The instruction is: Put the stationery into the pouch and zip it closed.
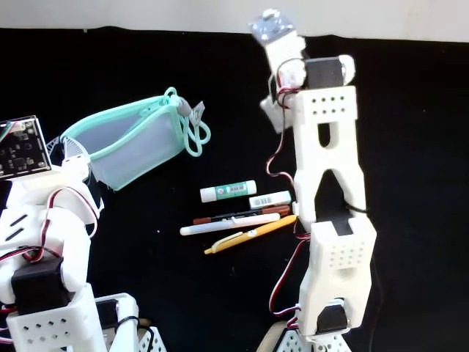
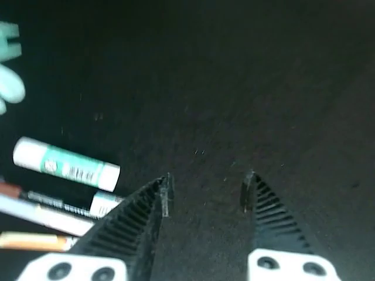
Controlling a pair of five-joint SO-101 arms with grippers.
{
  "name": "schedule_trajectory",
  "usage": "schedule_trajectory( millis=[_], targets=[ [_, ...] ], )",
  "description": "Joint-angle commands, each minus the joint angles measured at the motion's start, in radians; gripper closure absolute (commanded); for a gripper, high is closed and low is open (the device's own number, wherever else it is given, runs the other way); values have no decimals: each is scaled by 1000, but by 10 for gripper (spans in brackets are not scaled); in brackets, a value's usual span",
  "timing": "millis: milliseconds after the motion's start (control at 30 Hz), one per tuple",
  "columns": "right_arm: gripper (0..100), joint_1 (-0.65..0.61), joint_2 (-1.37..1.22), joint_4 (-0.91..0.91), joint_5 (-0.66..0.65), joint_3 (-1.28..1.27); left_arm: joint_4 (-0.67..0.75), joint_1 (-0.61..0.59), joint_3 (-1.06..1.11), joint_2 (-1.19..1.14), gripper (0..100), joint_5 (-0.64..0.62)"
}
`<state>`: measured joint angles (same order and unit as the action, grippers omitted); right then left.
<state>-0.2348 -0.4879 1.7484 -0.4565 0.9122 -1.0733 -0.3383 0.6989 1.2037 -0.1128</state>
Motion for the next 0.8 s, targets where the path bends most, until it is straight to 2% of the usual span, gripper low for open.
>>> schedule_trajectory(
  millis=[0, 267, 433, 767],
  targets=[
    [818, 7, 61, 16, -92, -62, 18, -15, 2, 5, 993, 6],
    [818, -16, 61, 15, -313, -260, 18, -15, 2, 4, 993, 6],
    [818, -45, 61, 13, -405, -409, 18, -16, 2, 1, 993, 6],
    [818, -90, 61, 12, -585, -545, 18, -16, 2, -1, 993, 6]
  ],
)
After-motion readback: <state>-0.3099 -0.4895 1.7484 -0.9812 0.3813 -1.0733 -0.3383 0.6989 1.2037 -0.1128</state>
